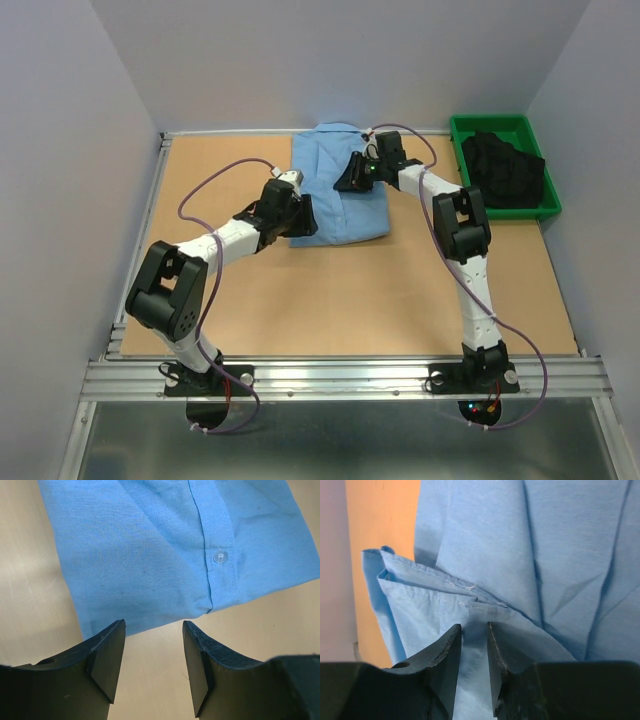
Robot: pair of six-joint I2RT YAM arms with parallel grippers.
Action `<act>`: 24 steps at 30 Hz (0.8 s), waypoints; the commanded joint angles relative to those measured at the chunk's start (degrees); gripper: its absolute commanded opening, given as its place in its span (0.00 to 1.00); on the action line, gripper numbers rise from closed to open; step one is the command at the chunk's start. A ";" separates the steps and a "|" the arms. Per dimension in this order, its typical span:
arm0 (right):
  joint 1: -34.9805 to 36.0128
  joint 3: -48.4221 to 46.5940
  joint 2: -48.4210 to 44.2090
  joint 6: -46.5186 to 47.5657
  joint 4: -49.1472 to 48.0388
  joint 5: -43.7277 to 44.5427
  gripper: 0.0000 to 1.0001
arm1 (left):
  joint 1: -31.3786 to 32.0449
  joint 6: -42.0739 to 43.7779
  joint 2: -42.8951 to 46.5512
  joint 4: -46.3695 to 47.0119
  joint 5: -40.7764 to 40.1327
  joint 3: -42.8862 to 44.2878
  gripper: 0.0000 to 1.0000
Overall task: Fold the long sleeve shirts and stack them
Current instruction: Fold the shirt
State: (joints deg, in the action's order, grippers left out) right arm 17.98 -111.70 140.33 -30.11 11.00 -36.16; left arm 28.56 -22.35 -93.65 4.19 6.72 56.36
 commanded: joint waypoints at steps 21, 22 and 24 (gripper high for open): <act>0.13 15.28 -12.27 -11.11 -3.88 -6.99 0.60 | 0.36 -1.12 8.83 2.58 -1.71 -5.82 0.60; 0.22 15.46 -12.36 -10.94 -3.89 -7.51 0.60 | 0.36 -1.21 8.83 2.58 -1.71 -6.00 0.60; 0.39 15.29 -12.36 -9.89 -3.97 -8.57 0.59 | 0.36 -1.21 9.01 2.67 -1.62 -6.35 0.60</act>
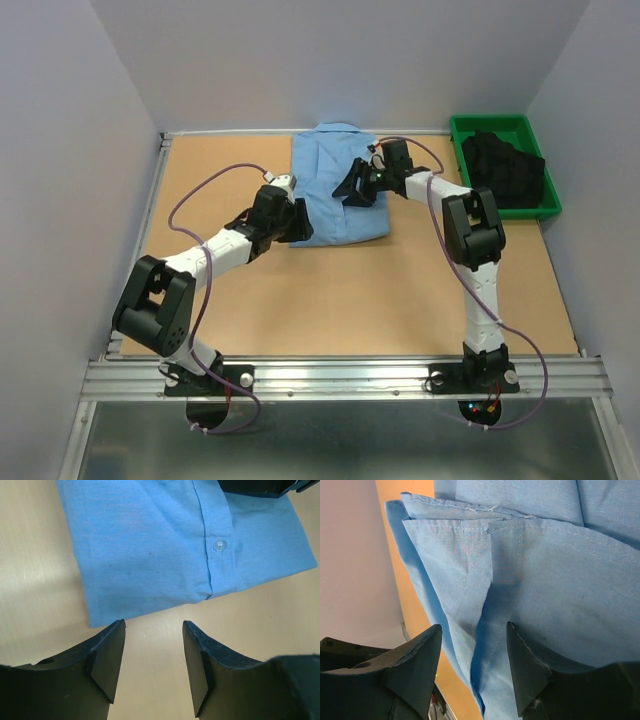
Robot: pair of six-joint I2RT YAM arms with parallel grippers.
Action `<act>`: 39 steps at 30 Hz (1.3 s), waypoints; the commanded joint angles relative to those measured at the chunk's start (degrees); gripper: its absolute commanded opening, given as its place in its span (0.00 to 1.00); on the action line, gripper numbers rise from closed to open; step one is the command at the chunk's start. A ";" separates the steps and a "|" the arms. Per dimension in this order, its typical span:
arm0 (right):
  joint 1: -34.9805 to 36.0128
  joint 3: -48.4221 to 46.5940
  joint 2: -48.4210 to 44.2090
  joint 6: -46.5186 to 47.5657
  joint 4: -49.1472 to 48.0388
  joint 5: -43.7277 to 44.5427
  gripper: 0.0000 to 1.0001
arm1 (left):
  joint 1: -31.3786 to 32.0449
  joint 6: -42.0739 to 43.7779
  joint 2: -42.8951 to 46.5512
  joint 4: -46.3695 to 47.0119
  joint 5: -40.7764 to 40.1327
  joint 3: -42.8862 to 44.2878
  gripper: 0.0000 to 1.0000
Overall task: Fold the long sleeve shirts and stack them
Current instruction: Fold the shirt
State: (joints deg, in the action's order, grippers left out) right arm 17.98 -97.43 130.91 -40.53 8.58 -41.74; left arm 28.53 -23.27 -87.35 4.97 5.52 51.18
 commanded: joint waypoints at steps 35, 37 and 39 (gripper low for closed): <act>1.80 -15.08 -1.27 14.51 -2.16 9.55 0.60 | 0.29 -1.69 5.35 1.97 -2.79 -5.04 0.60; 1.62 -12.10 -4.25 15.83 -2.25 14.30 0.60 | 0.29 -1.78 5.26 1.97 -3.23 -4.77 0.59; 1.62 -9.12 -7.40 16.89 -2.25 18.59 0.61 | 0.29 -1.87 5.18 1.97 -3.58 -4.60 0.59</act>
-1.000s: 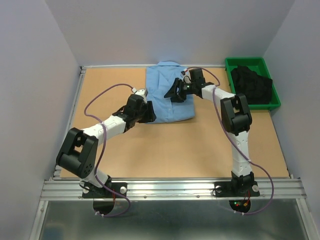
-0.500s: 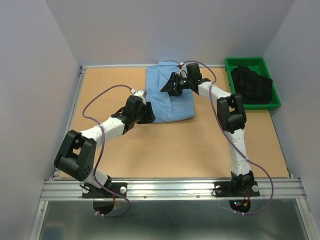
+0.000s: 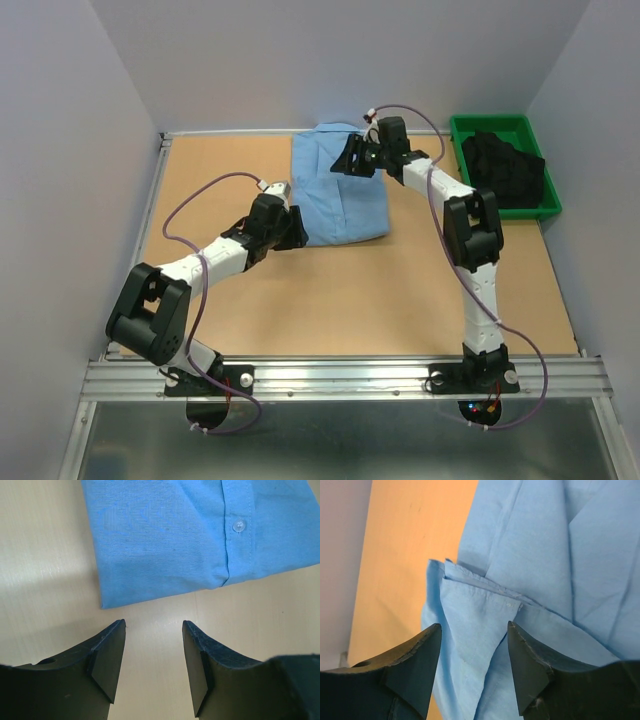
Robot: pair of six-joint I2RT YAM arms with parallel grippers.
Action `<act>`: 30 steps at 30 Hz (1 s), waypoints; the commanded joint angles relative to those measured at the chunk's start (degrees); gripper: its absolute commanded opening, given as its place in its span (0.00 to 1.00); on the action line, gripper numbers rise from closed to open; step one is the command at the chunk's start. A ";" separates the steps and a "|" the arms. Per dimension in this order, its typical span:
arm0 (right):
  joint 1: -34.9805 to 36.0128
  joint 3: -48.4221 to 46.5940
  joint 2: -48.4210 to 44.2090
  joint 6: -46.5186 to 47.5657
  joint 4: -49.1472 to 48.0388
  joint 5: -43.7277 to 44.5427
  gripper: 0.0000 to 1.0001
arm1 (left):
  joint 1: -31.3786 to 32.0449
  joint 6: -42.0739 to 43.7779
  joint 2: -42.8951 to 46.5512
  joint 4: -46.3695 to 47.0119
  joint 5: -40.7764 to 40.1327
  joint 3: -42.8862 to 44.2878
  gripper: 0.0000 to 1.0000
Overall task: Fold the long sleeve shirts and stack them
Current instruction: Fold the shirt
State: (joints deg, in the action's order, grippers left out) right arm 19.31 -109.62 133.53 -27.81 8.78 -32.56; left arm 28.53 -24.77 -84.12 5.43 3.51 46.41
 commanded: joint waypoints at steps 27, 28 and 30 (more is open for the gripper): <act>-2.08 57.58 -21.13 -19.03 -39.09 -2.25 0.27 | -8.23 -8.44 -20.03 7.75 15.12 7.91 0.02; -2.87 59.77 -20.51 -19.03 -40.05 -2.42 0.27 | -8.49 -8.97 -20.12 8.27 15.47 6.77 0.01; -4.45 61.19 -19.63 -18.51 -43.04 -3.21 0.27 | -8.76 -9.32 -20.47 8.37 16.00 5.97 0.00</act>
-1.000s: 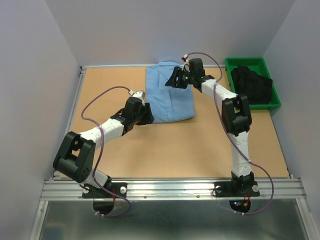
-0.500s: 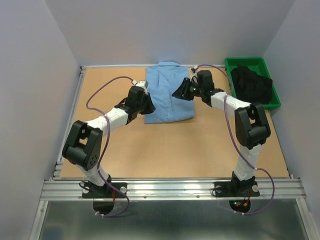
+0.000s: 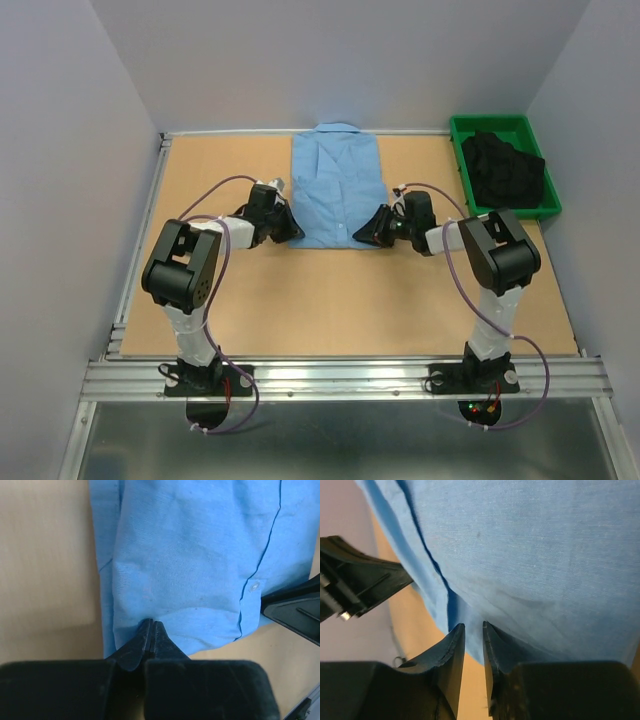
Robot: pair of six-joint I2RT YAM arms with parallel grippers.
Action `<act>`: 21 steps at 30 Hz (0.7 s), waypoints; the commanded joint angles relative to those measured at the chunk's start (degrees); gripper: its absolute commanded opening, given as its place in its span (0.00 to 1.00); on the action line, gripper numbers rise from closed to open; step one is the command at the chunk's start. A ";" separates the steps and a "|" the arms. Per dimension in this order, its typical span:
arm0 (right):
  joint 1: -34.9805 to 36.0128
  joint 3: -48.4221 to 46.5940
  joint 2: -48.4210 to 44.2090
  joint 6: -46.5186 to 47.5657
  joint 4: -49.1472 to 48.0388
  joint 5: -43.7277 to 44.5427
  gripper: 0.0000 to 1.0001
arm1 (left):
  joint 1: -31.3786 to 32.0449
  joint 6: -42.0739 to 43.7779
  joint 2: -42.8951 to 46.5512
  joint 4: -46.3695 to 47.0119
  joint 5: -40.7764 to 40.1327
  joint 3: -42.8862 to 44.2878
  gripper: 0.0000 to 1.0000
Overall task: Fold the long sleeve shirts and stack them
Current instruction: Fold the shirt
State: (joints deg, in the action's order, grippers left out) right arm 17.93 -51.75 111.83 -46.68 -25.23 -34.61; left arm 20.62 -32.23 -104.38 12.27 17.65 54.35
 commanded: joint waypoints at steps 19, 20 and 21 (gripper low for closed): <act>-3.96 0.06 -2.60 0.88 -7.99 -3.01 0.28 | -1.90 -3.37 2.52 0.21 4.06 -5.22 0.00; -3.96 0.33 -1.63 1.06 -8.08 -3.01 0.28 | -1.90 -3.45 2.51 0.21 3.89 -5.22 0.00; -4.05 0.68 -0.57 1.50 -8.16 -2.92 0.28 | -1.90 -3.46 2.43 0.21 3.88 -5.30 0.00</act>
State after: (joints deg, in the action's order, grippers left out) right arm 14.24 -50.24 107.83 -46.72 -31.46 -38.72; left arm 18.98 -36.07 -102.89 14.17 21.45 50.59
